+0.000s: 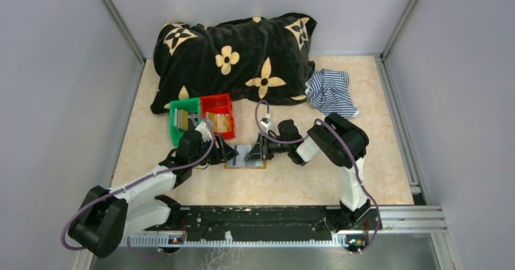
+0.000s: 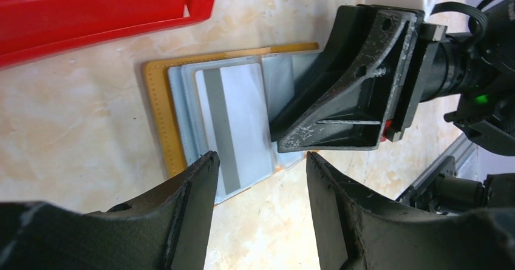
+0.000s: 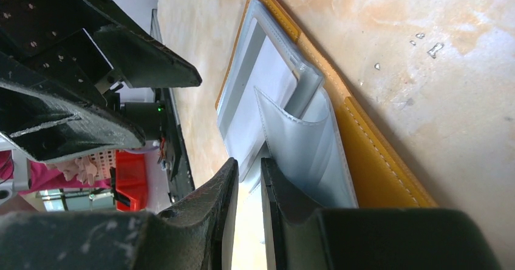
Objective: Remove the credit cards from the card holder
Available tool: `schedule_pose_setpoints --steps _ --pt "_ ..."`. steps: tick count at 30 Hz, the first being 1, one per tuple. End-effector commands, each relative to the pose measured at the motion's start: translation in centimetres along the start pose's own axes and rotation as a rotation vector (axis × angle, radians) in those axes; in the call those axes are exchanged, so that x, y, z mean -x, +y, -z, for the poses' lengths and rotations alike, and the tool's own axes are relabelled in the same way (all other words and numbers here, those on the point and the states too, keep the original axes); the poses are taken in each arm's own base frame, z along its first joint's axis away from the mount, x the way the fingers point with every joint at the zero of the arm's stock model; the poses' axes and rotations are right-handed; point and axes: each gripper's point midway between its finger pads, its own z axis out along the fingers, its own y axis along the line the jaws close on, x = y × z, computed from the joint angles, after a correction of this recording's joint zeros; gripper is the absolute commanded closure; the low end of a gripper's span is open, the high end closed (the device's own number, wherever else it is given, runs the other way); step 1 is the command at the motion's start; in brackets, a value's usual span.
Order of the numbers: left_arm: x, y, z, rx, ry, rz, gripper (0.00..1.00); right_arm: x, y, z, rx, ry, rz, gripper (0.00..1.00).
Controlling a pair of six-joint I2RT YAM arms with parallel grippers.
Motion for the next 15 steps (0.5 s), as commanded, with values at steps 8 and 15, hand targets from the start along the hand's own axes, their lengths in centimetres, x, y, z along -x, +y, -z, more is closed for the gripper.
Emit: schedule_pose_setpoints --steps 8,15 --pt "-1.1 -1.4 -0.7 -0.124 0.024 0.001 0.38 0.2 1.0 -0.2 0.017 -0.008 0.043 0.78" --pt "-2.9 -0.3 -1.5 -0.114 0.069 0.037 0.38 0.2 1.1 -0.1 0.018 -0.009 0.045 0.78"
